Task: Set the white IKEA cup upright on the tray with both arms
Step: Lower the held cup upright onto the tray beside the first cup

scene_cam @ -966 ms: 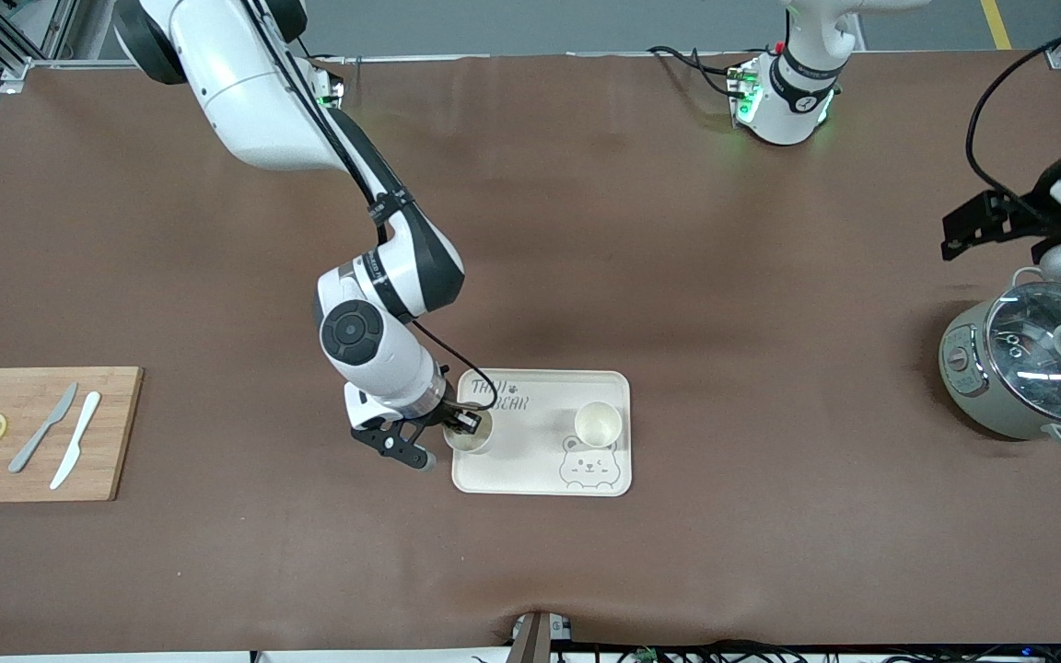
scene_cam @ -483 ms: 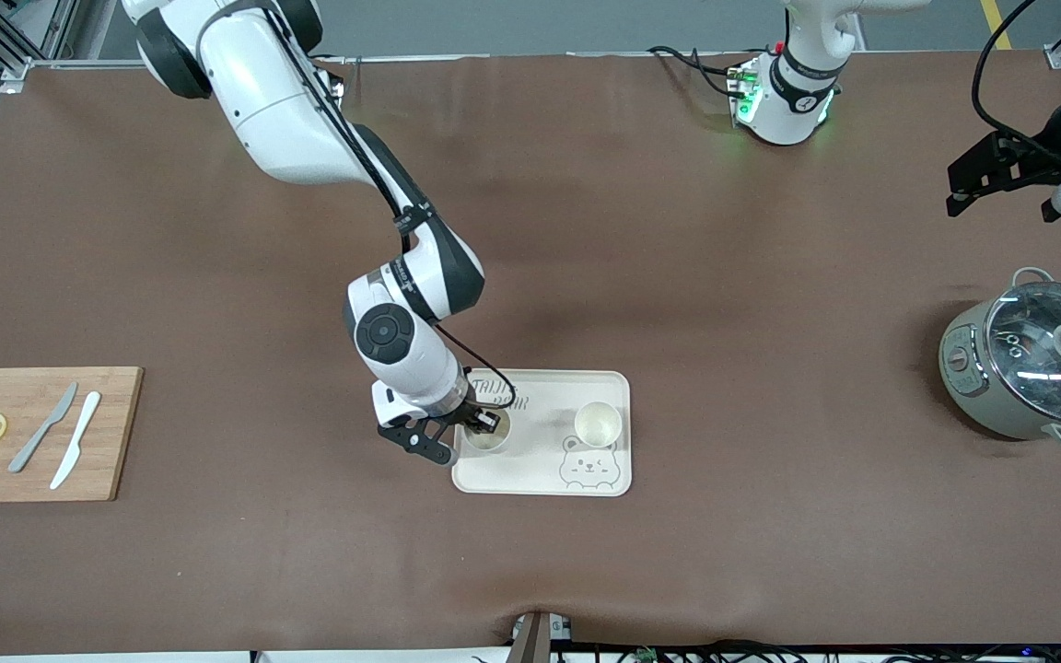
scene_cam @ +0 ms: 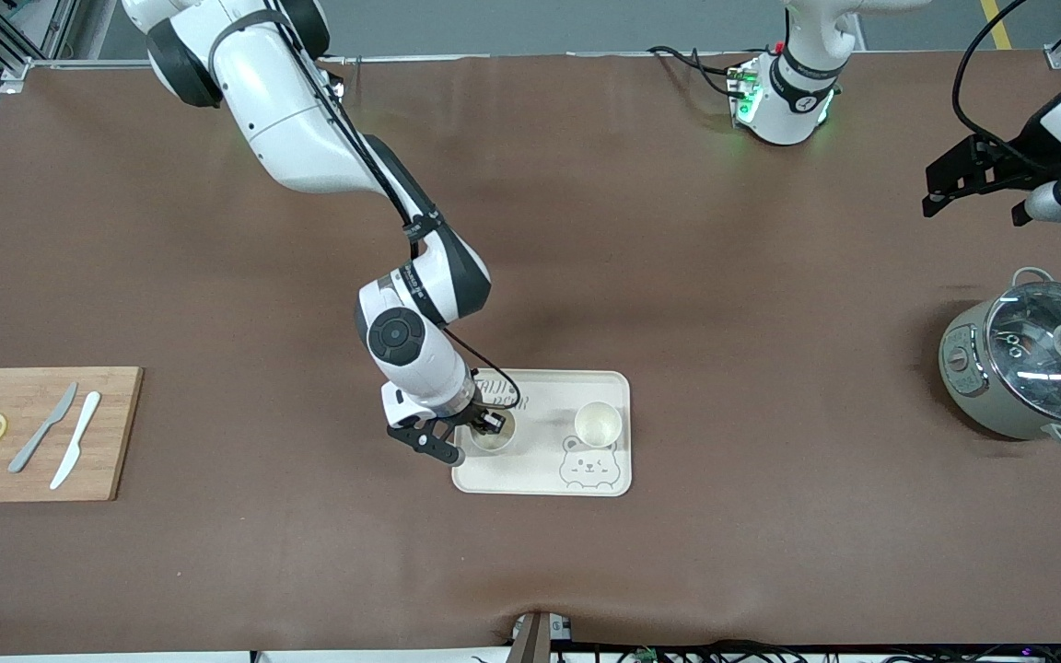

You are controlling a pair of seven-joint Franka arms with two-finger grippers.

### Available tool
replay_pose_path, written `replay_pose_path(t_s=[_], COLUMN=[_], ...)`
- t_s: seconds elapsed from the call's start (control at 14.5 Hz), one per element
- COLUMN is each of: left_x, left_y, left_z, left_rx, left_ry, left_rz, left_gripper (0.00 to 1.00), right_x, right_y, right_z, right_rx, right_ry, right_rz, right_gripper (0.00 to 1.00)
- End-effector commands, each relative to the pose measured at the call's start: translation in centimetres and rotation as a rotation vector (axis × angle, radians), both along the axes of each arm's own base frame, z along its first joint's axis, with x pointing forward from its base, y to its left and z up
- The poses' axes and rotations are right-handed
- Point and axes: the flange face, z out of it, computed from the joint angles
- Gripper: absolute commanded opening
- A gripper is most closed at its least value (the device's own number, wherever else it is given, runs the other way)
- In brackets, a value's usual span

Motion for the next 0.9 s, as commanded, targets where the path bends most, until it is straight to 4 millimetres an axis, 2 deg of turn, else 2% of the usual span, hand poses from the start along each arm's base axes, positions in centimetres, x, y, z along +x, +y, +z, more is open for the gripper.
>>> replay_pose_path(t_s=[0.0, 0.28, 0.34, 0.48, 0.62, 0.69, 0.83], left_x=[0.29, -0.11, -0.14, -0.09, -0.06, -0.06, -0.05], left_y=[0.10, 0.30, 0.30, 0.63, 0.87, 0.83, 0.79], left_z=[-0.60, -1.25, -1.28, -1.20, -1.09, -1.02, -0.94], left_rx=[-0.010, 0.001, 0.001, 0.021, 0.109, 0.112, 0.109], left_ry=[0.012, 0.059, 0.062, 0.057, 0.046, 0.044, 0.042], left_rz=[-0.012, -0.030, -0.031, -0.029, -0.038, -0.039, -0.039], left_gripper=[1.00, 1.00, 1.00, 1.00, 1.00, 1.00, 1.00], right_x=[-0.11, -0.14, -0.08, -0.01, 0.02, 0.08, 0.14], right_y=[0.58, 0.56, 0.46, 0.36, 0.38, 0.29, 0.22], right_z=[-0.41, -0.64, -0.65, -0.65, -0.57, -0.57, -0.45], right_rx=[-0.005, -0.007, -0.007, -0.006, -0.005, -0.005, -0.007], right_ry=[-0.015, -0.012, -0.012, -0.011, -0.013, -0.013, -0.016], right_rz=[-0.011, -0.011, -0.012, -0.015, -0.015, -0.015, -0.013], right_gripper=[0.00, 0.00, 0.08, 0.79, 0.84, 0.99, 1.00])
